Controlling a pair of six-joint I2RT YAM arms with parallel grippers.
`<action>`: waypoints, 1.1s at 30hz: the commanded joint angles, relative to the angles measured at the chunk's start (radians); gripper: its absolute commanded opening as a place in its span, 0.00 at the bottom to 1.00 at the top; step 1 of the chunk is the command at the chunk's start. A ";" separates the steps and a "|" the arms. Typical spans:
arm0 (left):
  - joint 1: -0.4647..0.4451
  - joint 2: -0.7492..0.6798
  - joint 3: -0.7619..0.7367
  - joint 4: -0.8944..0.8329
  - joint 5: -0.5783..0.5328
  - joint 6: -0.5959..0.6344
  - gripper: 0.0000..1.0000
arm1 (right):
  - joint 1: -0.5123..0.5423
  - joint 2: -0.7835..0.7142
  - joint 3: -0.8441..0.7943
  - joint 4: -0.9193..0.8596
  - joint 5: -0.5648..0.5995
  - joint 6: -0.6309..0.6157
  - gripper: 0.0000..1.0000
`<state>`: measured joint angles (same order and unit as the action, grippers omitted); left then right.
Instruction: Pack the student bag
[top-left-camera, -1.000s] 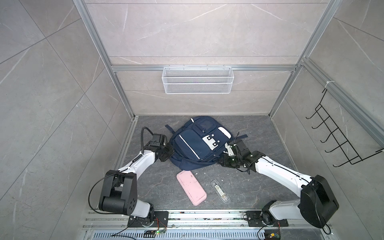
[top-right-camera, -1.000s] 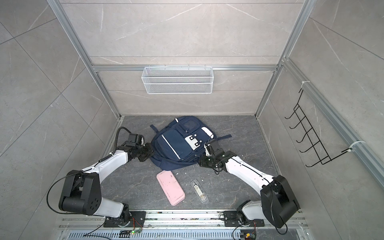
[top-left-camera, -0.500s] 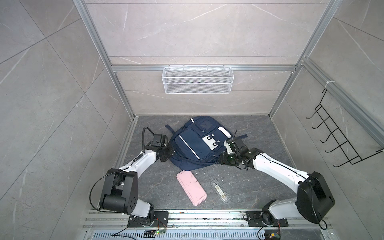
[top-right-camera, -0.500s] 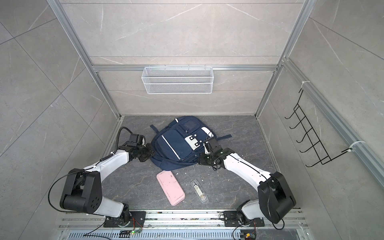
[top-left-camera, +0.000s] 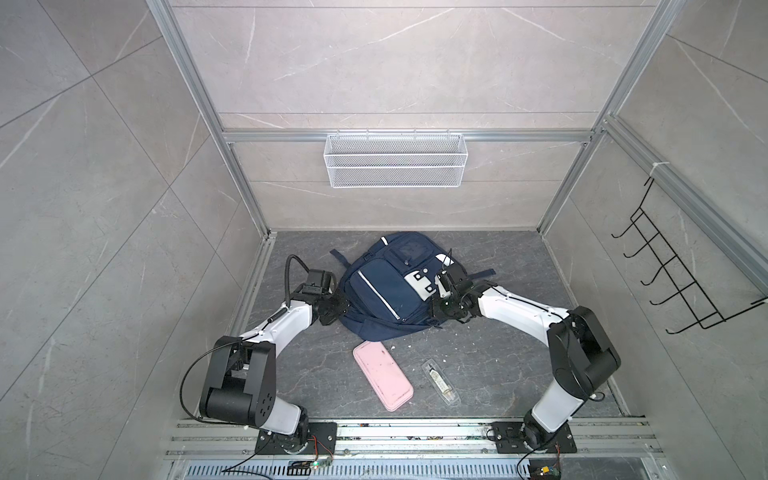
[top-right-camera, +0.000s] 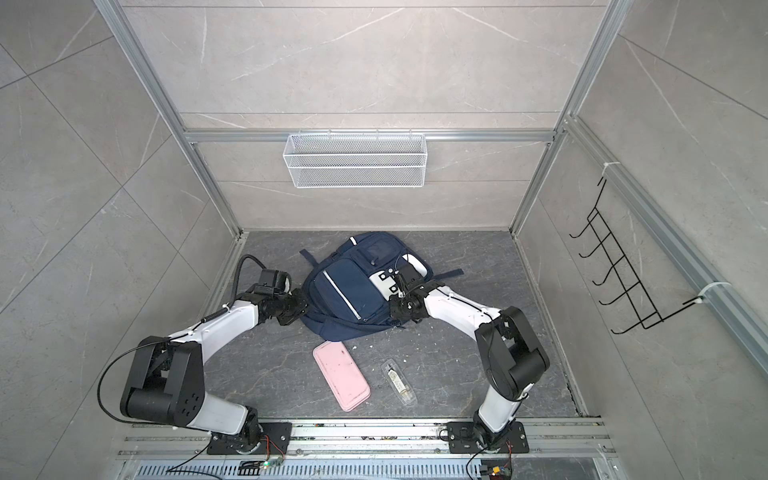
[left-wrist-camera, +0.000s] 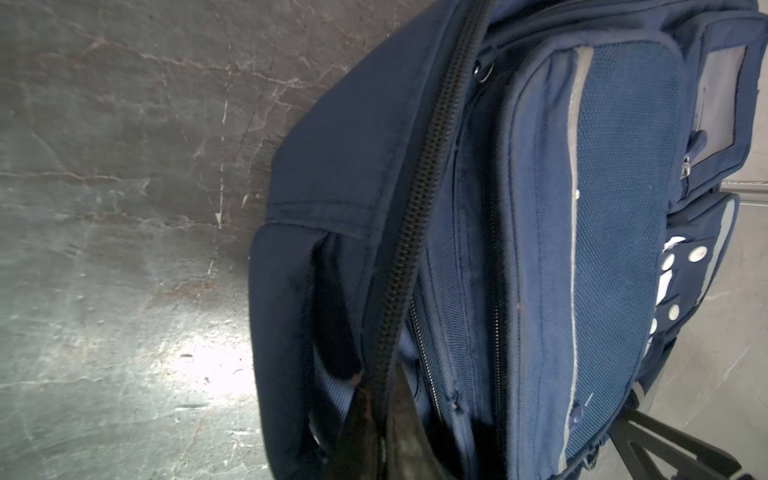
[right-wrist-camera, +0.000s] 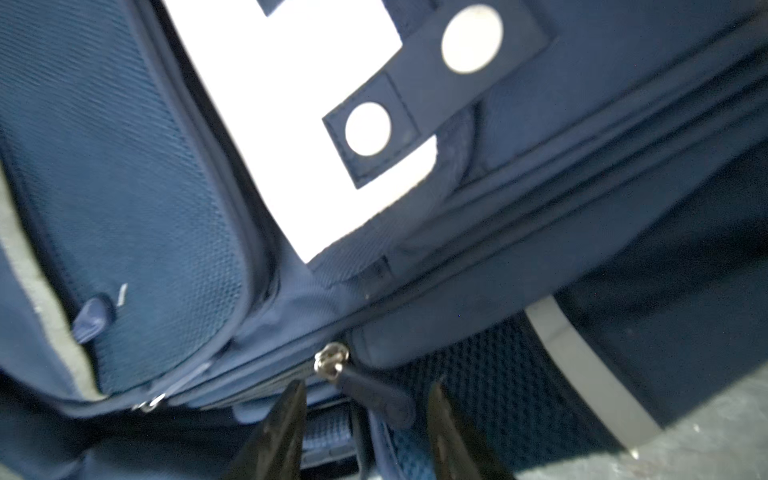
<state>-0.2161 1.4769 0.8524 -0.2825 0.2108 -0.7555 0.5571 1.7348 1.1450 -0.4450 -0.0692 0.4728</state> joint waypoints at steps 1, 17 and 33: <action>-0.003 -0.041 -0.017 -0.001 0.004 0.022 0.00 | 0.007 0.027 0.029 -0.016 0.020 -0.030 0.50; -0.007 -0.057 -0.031 0.011 0.016 0.008 0.00 | 0.077 0.059 0.058 -0.076 0.145 -0.077 0.36; -0.053 -0.113 -0.034 -0.005 0.002 -0.015 0.00 | 0.116 -0.022 0.076 -0.124 0.167 -0.065 0.04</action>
<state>-0.2485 1.4055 0.8082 -0.2626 0.2096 -0.7601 0.6636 1.7599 1.1980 -0.5205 0.0868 0.4026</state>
